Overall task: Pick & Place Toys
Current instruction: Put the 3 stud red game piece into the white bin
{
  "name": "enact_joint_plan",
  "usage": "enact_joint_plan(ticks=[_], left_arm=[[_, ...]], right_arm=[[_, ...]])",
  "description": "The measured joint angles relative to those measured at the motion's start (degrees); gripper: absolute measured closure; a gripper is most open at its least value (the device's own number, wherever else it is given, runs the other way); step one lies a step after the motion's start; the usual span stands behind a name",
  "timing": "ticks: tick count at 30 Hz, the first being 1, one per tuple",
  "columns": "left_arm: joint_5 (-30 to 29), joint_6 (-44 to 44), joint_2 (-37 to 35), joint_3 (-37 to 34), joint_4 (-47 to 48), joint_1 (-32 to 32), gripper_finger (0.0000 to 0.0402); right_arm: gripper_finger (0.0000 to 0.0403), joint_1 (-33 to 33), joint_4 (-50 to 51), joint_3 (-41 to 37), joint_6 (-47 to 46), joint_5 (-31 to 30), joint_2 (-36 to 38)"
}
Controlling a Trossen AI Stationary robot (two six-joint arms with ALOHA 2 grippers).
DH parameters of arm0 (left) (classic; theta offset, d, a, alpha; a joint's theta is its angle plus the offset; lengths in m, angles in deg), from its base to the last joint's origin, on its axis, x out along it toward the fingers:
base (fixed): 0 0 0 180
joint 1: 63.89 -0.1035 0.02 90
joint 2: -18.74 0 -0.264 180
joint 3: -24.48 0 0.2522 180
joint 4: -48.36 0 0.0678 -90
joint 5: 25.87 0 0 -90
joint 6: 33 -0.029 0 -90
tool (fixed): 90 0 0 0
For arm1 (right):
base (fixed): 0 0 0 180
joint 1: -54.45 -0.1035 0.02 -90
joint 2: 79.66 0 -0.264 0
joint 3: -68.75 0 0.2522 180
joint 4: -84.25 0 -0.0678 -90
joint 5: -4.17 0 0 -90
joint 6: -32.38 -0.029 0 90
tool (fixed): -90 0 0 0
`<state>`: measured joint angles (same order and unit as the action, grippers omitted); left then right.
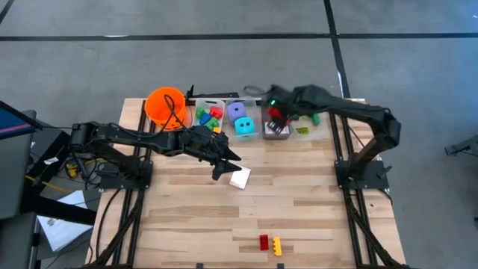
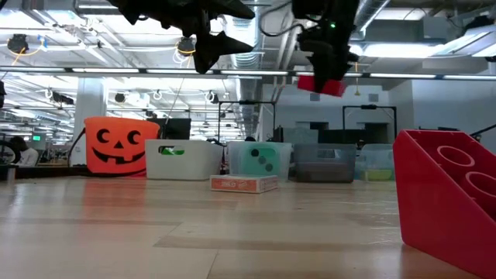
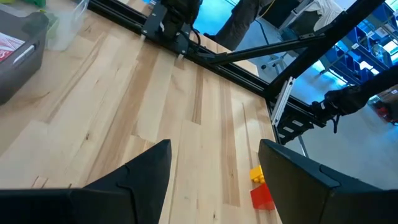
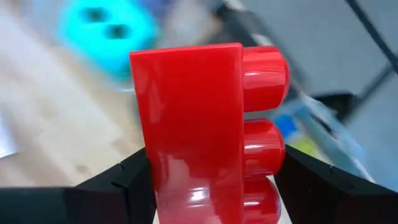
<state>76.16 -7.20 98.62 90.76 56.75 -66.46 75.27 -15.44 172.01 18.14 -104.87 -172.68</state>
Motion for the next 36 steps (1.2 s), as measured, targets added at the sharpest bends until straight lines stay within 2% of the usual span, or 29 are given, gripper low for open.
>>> enact_joint_plan(ticks=[9, 14, 24, 28, 36], left_arm=[[0.0, 0.1, 0.0, 0.0, 0.0, 0.0, 0.0166], [0.0, 0.2, 0.0, 0.0, 0.0, 0.0, 0.0166], [0.0, 0.2, 0.0, 0.0, -0.1, 0.0, 0.0166], [0.0, 0.2, 0.0, 0.0, -0.1, 0.0, 0.0166], [0.0, 0.2, 0.0, 0.0, -0.1, 0.0, 0.0166]], right_arm=[[0.0142, 16.3, 6.6, 0.0, -2.2, -1.3, 3.7], [0.0142, 22.7, 8.2, -1.0, -2.8, -0.5, 3.8], [0.0129, 26.1, 7.2, -10.0, -2.7, 0.7, 3.7], [0.0093, 26.1, 6.5, -13.0, -3.7, 2.3, 3.7], [0.0016, 24.3, 6.8, -13.8, -2.4, 2.8, 3.8]])
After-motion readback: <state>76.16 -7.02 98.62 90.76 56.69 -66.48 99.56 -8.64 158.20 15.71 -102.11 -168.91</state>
